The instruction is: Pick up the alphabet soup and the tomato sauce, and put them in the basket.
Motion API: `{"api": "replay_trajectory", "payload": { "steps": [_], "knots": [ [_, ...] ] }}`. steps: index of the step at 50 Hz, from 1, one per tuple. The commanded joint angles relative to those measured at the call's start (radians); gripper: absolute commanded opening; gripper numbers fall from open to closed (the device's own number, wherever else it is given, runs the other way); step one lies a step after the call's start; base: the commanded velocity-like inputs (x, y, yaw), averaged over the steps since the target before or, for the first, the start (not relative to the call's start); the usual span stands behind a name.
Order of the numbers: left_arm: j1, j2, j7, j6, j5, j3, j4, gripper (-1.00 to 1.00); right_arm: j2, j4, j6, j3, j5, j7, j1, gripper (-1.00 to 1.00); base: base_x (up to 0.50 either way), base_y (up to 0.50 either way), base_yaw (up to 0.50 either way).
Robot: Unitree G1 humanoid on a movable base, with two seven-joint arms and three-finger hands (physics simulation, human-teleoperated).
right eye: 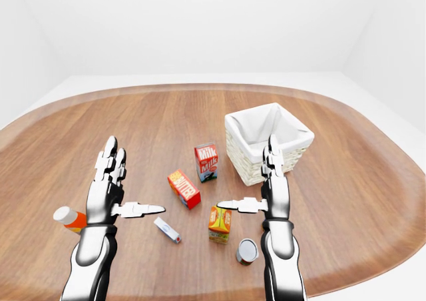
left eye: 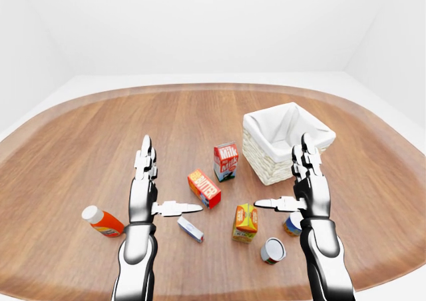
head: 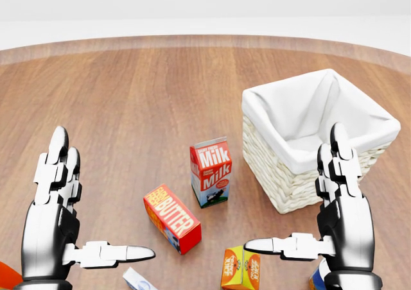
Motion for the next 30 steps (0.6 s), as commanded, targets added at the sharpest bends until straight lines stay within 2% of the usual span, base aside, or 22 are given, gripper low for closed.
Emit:
{"api": "replay_trajectory", "payload": {
  "steps": [1,8,9,12,30],
  "knots": [
    [0.001,0.0,-0.002,0.0,-0.002,0.0,0.002,1.0,0.0,-0.002,0.0,0.001,-0.001,0.001,0.002,1.0,0.26,0.0,0.0],
    [0.004,0.0,-0.003,0.0,-0.003,-0.002,-0.004,1.0,0.001,-0.017,0.0,0.003,0.007,0.006,0.007,1.0,0.26,0.0,0.0],
    [0.004,0.0,-0.004,0.0,-0.003,-0.002,-0.002,1.0,0.002,0.056,0.0,0.003,0.008,0.01,0.008,1.0,0.0,0.0,0.0],
    [0.004,0.0,-0.005,0.0,-0.004,-0.003,-0.001,1.0,0.0,-0.006,0.0,0.006,0.007,0.008,0.007,1.0,0.0,0.0,0.0],
    [0.01,0.0,-0.005,0.0,0.01,-0.012,-0.018,1.0,-0.002,-0.018,0.0,-0.018,0.017,-0.001,0.004,1.0,0.0,0.0,0.0]
  ]
}}
